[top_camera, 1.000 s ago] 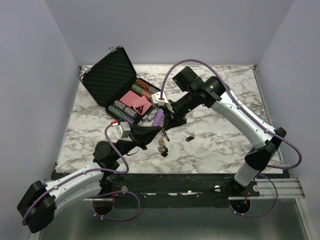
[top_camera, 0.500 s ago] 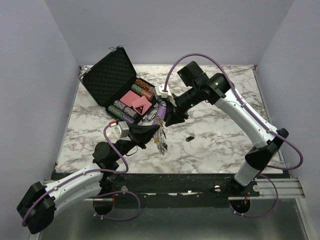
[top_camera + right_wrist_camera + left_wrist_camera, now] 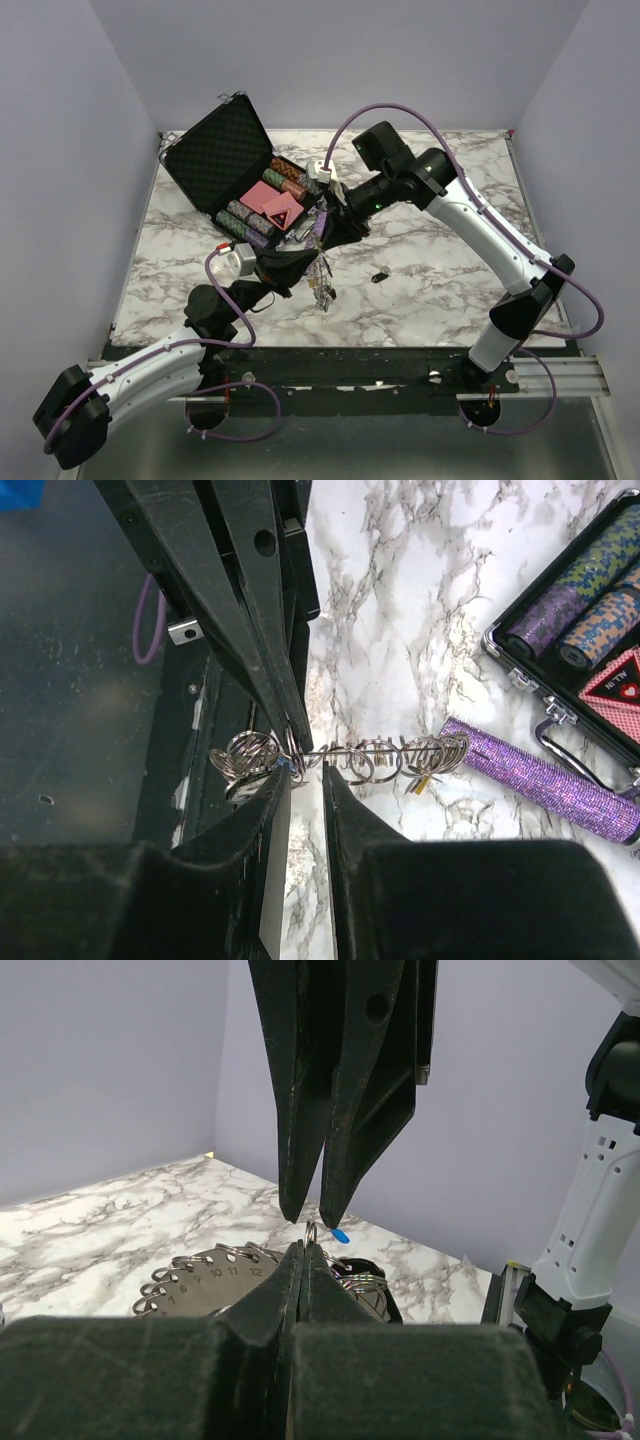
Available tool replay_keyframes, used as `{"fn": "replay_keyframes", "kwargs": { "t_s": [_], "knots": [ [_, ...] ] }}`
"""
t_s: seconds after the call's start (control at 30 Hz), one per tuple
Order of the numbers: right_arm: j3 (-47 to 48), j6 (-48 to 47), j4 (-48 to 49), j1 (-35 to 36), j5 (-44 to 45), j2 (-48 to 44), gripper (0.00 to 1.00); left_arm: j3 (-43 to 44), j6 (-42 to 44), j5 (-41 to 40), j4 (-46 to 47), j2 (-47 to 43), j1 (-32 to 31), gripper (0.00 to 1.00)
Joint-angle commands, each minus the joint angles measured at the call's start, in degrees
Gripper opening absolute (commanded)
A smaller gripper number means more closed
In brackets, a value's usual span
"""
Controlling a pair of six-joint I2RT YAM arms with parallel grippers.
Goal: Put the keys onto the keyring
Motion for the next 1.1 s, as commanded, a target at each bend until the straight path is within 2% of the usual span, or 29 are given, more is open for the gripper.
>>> {"fn": "replay_keyframes", "kwargs": {
  "t_s": [0.0, 0.67, 0.8, 0.87, 1.07],
  "knots": [
    [-0.4, 0.9, 0.8, -0.2, -3.1, 0.8, 0.26, -0.3, 0.0, -1.2, 4.1, -0.6, 0.2, 0.0],
    [-1.4, -0.9, 0.3, 0.2, -4.1, 2.1, 0.25, 0.1, -0.8, -2.0, 5.5, 0.3, 0.1, 0.0],
    [-1.2, -1.1, 0.3, 0.2, -4.0, 2.5, 0.15, 0.1, -1.0, -2.1, 5.7, 0.4, 0.1, 0.0],
    [-0.9, -1.5, 0.1, 0.2, -4.2, 2.4, 0.02, 0.1, -0.9, -2.0, 5.5, 0.4, 0.1, 0.0],
    [0.1, -5.0, -2.3, 0.2, -4.2, 2.3, 0.0, 0.1, -0.7, -1.5, 3.8, 0.3, 0.3, 0.0]
  ]
}}
